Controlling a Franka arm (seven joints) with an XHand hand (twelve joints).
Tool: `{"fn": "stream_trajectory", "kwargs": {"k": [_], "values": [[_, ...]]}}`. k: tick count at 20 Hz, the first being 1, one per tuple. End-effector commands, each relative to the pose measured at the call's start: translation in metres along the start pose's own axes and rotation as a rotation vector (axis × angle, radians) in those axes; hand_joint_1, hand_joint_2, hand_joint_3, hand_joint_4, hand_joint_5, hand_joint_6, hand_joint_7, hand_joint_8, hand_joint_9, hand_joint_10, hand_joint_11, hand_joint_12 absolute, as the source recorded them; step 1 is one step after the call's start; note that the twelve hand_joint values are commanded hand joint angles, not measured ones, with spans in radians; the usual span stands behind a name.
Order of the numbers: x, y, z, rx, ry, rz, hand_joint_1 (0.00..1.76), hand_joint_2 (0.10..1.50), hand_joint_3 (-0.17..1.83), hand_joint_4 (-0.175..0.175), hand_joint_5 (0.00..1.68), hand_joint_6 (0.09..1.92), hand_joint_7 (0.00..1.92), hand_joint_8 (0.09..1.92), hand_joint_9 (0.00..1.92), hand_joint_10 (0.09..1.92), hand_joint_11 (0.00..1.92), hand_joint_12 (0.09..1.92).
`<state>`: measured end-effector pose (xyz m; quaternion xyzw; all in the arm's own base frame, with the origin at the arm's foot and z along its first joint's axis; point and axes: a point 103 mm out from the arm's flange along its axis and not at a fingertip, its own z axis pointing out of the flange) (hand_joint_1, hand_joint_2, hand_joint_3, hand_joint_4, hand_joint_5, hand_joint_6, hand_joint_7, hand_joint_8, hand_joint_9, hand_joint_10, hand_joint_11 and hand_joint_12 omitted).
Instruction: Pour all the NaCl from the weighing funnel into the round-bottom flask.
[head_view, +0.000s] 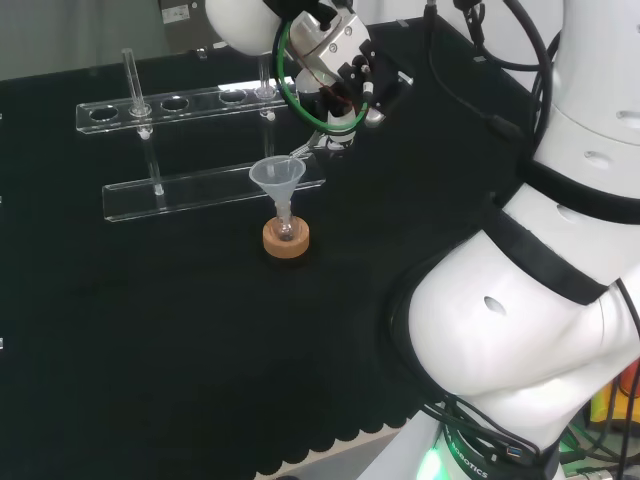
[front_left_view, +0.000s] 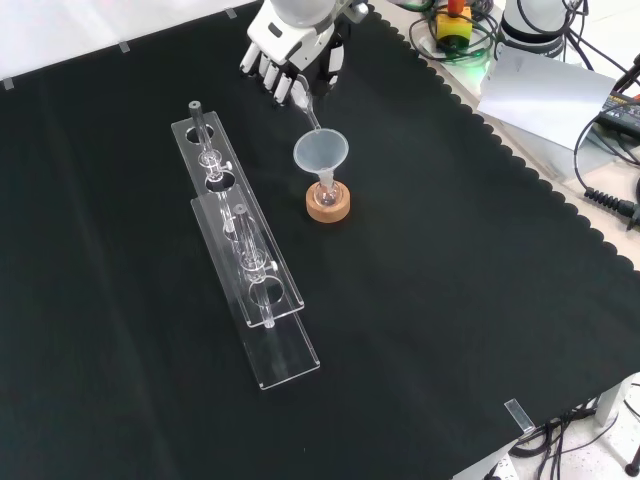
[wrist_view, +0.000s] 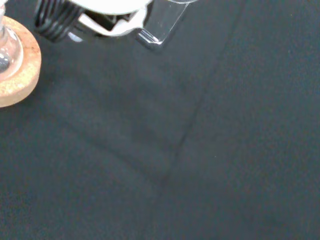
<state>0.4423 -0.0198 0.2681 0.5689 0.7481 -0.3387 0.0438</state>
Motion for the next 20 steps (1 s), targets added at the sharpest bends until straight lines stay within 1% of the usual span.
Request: {"fn": "stream_trajectory", "kwargs": {"k": [1,11,15,20], "values": [[0.001,0.000,-0.002,0.020,-0.064,0.011,1.09,0.71,0.66,0.175,1.16,0.88,0.93,0.63,1.06,0.46,0.54,1.27],[0.010,0.002,-0.012,0.027,-0.123,0.000,1.09,0.70,0.66,0.175,1.16,0.88,0.93,0.63,1.06,0.46,0.54,1.27],[0.013,0.003,-0.016,0.028,-0.134,-0.003,1.09,0.70,0.67,0.175,1.16,0.88,0.93,0.63,1.06,0.46,0.54,1.27],[0.016,0.005,-0.017,0.047,-0.167,-0.004,1.09,0.70,0.67,0.175,1.16,0.88,0.93,0.63,1.06,0.46,0.53,1.27]]}}
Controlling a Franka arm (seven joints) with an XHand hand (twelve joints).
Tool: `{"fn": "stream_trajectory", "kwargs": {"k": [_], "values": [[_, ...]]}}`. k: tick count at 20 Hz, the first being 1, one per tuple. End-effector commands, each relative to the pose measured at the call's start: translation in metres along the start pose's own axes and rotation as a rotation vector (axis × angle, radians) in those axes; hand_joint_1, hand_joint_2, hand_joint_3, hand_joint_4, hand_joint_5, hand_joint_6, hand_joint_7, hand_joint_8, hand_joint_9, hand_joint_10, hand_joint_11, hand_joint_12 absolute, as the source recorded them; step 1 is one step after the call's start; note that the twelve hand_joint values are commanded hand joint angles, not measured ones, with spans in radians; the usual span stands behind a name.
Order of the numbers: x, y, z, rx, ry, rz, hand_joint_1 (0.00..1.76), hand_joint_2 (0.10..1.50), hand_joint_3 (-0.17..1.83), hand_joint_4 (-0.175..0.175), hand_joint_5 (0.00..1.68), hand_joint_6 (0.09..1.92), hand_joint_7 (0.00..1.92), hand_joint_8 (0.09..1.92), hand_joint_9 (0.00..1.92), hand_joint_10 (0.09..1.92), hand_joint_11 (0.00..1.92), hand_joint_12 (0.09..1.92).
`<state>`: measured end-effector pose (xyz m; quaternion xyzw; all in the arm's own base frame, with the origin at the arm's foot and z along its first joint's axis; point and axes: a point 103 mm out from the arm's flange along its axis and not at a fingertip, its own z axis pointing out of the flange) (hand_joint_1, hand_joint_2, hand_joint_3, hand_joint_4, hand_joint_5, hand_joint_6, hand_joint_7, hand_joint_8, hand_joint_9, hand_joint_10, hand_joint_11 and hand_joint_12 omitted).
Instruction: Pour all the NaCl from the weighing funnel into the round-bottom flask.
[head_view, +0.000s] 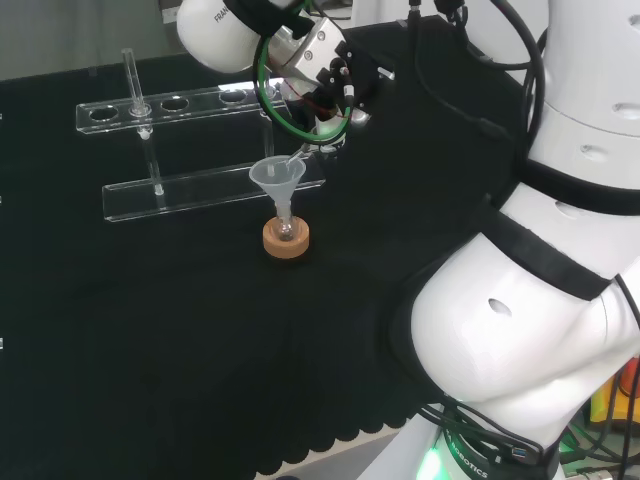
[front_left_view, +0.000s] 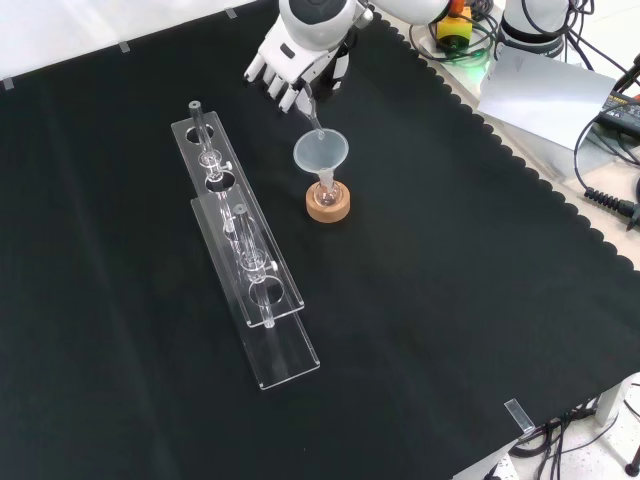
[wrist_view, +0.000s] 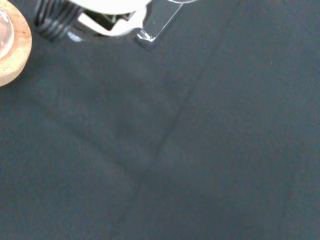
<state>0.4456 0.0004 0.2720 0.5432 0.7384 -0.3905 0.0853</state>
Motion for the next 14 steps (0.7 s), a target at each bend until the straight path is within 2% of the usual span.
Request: {"fn": "stream_trajectory", "kwargs": {"k": [1,14], "values": [[0.003,0.002,-0.003,0.018,-0.034,0.000,1.09,0.70,0.67,0.175,1.16,0.88,0.93,0.63,1.06,0.46,0.53,1.27],[0.009,0.004,-0.018,0.033,-0.123,-0.004,1.09,0.70,0.67,0.175,1.16,0.88,0.93,0.63,1.06,0.46,0.53,1.27]]}}
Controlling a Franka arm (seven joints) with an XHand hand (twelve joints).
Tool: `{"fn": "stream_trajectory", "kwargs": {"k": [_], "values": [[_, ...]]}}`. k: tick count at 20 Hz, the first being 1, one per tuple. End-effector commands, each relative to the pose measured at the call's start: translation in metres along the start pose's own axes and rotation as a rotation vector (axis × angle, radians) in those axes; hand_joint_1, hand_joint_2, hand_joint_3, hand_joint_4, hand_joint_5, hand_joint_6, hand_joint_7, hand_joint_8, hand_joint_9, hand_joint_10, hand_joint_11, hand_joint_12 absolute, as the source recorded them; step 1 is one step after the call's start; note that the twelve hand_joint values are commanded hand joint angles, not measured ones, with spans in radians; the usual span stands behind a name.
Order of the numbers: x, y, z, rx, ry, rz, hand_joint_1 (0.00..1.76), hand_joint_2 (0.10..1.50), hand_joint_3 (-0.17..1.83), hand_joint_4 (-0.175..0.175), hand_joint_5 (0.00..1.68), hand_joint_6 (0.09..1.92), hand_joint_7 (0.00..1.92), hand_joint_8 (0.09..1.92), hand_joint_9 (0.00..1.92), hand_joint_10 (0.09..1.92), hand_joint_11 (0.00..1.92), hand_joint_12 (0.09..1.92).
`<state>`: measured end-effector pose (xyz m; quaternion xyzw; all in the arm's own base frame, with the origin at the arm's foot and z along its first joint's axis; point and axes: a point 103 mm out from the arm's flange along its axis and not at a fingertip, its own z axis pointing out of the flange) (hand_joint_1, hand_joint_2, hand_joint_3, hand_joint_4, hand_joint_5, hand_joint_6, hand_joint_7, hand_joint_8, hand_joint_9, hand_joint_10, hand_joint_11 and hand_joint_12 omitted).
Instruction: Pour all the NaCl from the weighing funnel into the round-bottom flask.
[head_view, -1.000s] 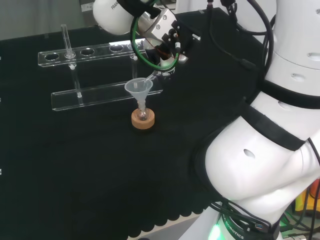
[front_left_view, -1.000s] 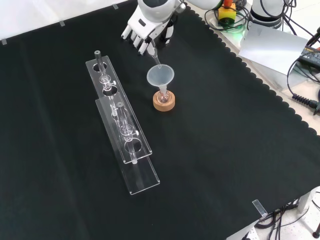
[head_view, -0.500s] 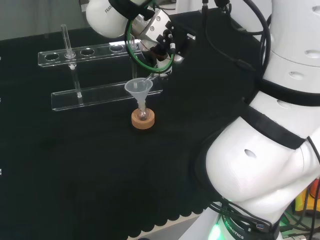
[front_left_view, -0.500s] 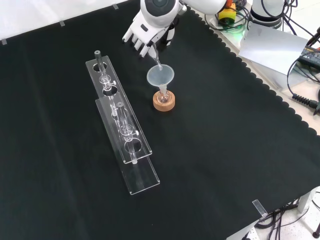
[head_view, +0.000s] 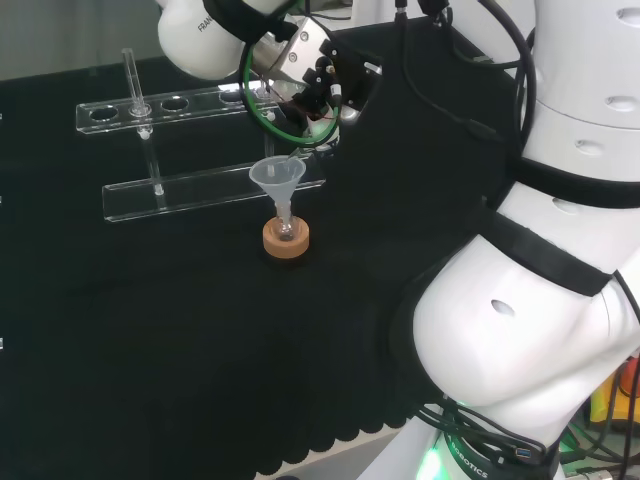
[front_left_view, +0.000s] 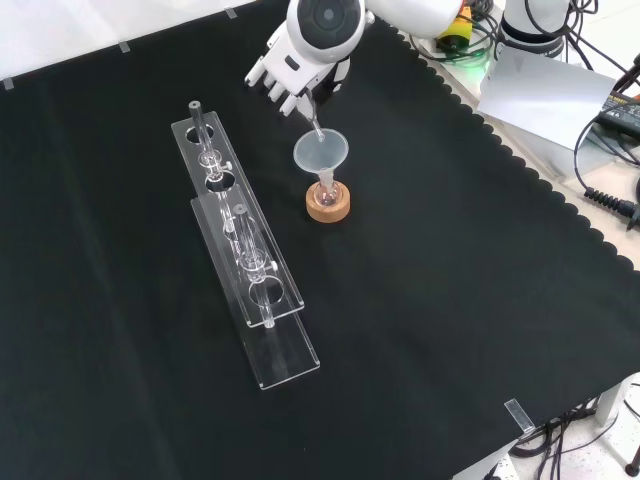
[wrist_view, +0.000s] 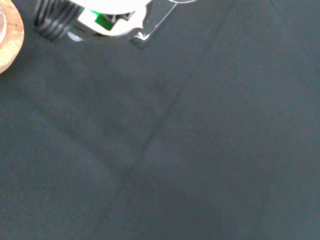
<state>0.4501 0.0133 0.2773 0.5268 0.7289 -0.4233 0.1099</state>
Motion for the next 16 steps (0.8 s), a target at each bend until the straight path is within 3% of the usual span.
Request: {"fn": "stream_trajectory", "kwargs": {"k": [1,16], "values": [[0.0047,0.0009,-0.0061,0.005,-0.041,-0.005,1.09,0.70,0.67,0.175,1.16,0.88,0.93,0.63,1.06,0.46,0.53,1.27],[0.0022,0.0020,-0.0112,0.020,-0.114,0.013,1.08,0.70,0.67,0.175,1.15,0.89,0.92,0.63,1.06,0.45,0.53,1.27]]}}
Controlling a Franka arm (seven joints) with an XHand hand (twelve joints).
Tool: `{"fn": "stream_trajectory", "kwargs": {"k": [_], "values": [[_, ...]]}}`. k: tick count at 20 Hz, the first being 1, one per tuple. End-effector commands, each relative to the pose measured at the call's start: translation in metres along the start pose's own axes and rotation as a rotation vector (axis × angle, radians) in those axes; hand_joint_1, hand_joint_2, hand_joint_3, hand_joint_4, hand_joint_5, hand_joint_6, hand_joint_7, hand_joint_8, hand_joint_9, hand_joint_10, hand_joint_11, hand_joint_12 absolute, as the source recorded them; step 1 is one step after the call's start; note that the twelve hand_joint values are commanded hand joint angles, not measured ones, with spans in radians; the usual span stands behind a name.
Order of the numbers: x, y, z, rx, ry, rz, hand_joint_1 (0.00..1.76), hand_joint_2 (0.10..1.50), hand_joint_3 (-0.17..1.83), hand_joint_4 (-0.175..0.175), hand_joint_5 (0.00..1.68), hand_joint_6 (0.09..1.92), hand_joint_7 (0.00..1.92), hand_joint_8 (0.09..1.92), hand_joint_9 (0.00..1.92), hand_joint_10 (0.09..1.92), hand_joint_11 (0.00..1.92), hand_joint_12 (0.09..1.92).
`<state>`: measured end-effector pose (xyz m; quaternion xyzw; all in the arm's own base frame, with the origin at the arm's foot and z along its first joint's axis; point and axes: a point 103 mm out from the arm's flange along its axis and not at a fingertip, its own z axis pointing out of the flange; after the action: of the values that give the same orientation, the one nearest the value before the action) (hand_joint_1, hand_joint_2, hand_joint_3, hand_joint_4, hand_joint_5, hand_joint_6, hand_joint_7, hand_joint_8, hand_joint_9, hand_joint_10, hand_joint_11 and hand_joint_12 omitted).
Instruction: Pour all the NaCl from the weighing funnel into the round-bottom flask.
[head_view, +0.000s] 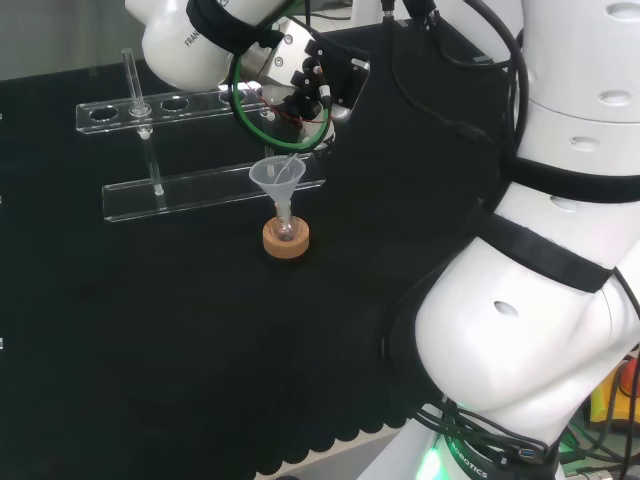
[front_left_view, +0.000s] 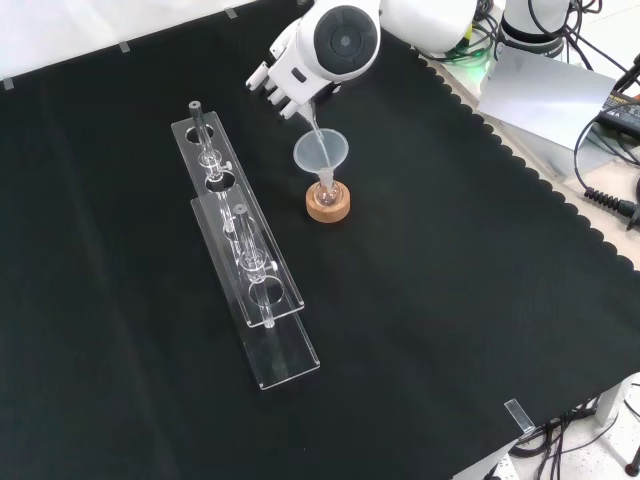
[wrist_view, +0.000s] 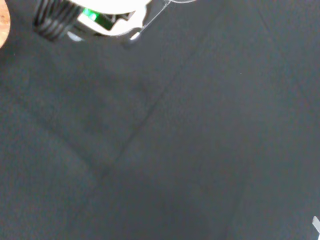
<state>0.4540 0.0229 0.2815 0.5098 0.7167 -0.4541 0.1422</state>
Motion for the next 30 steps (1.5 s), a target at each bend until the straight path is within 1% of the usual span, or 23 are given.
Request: {"fn": "stream_trajectory", "kwargs": {"k": [1,7,10,12,30], "values": [[0.000,0.000,-0.001,0.002,-0.022,0.004,1.08,0.70,0.67,0.175,1.15,0.89,0.92,0.63,1.06,0.45,0.53,1.27],[0.001,-0.001,-0.002,-0.005,-0.057,0.003,1.08,0.70,0.67,0.175,1.15,0.89,0.92,0.63,1.06,0.45,0.52,1.27],[0.001,-0.002,-0.003,-0.003,-0.091,0.003,1.08,0.71,0.67,0.175,1.15,0.89,0.92,0.63,1.06,0.45,0.52,1.27],[0.001,-0.003,-0.005,-0.005,-0.101,0.003,1.08,0.71,0.67,0.175,1.15,0.89,0.92,0.63,1.06,0.45,0.52,1.27],[0.005,-0.004,-0.017,0.050,-0.197,0.023,1.08,0.71,0.67,0.175,1.15,0.89,0.90,0.63,1.04,0.45,0.51,1.27]]}}
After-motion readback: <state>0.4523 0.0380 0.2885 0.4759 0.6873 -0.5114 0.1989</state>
